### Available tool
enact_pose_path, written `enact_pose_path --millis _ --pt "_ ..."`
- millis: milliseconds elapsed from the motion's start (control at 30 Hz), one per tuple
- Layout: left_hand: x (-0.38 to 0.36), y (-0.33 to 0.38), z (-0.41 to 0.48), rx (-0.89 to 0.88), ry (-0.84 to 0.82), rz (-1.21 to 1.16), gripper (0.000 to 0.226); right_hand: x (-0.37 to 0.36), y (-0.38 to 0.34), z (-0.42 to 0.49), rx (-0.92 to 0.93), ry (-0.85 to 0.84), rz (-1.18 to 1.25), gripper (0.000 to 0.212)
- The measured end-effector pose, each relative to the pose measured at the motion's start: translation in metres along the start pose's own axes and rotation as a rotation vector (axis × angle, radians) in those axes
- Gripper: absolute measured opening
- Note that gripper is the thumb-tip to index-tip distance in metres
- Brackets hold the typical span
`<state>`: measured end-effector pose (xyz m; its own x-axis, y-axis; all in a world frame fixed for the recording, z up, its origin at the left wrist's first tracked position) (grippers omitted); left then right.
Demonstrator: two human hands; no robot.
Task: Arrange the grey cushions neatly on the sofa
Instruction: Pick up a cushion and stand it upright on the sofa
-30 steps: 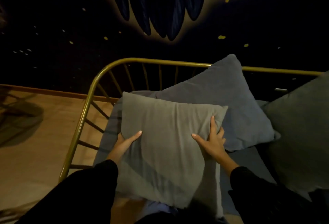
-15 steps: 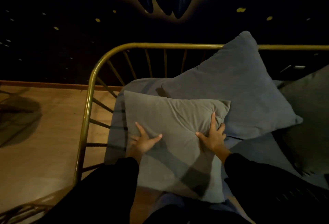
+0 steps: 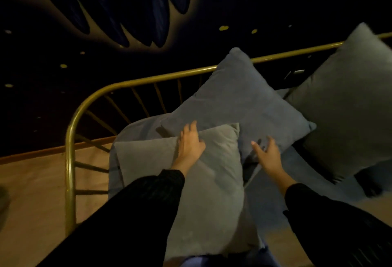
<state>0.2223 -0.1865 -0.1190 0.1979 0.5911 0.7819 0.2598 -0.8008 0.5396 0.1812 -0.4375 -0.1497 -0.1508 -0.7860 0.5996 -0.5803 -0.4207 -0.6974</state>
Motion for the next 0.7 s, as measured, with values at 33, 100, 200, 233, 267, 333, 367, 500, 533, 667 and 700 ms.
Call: enact_pose_path --millis 33,100,200,233,267,333,367,500,533,667,700 --pt "0.0 0.015 0.016 -0.036 -0.015 -0.009 0.072 0.014 0.003 0.013 -0.047 0.055 0.021 0.082" --pt "0.0 0.045 0.047 -0.086 -0.035 -0.019 0.074 0.036 0.008 0.04 -0.125 0.114 0.096 0.088" --pt "0.0 0.08 0.094 -0.108 -0.039 -0.019 0.083 0.055 0.023 0.078 -0.224 0.122 0.209 0.101" --pt "-0.003 0.087 0.111 -0.102 -0.038 -0.032 0.088 0.055 0.039 0.095 -0.261 0.112 0.243 0.109" --pt "-0.006 0.089 0.128 -0.077 -0.044 -0.039 0.093 0.054 0.053 0.109 -0.298 0.113 0.285 0.121" --pt "-0.017 0.086 0.164 -0.061 -0.031 -0.03 0.111 0.049 0.069 0.124 -0.362 0.106 0.413 0.147" --pt "-0.021 0.085 0.177 -0.056 -0.025 -0.031 0.12 0.049 0.063 0.122 -0.382 0.101 0.488 0.153" --pt "-0.014 0.104 0.193 0.008 -0.081 -0.103 0.117 0.042 0.046 0.121 -0.468 0.026 0.718 0.136" --pt "-0.014 0.106 0.196 0.045 -0.104 -0.117 0.123 0.037 0.054 0.124 -0.499 0.032 0.746 0.132" --pt "-0.023 0.101 0.214 0.128 -0.151 -0.183 0.146 0.027 0.069 0.132 -0.509 0.07 0.907 0.131" --pt "-0.026 0.099 0.217 0.14 -0.15 -0.203 0.14 0.025 0.07 0.13 -0.517 0.064 0.942 0.134"
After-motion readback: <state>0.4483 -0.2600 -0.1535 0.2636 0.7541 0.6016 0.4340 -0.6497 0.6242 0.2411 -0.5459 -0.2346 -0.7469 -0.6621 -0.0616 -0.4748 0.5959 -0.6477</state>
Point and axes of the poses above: each hand's wrist, its own z-axis towards the middle knuckle, its own x-axis out of the back of the hand, y = z × x, the point moved 3 cm from there along z, towards the middle knuckle, and after that the axes turned 4 degrees about y, right-handed, at the moved point
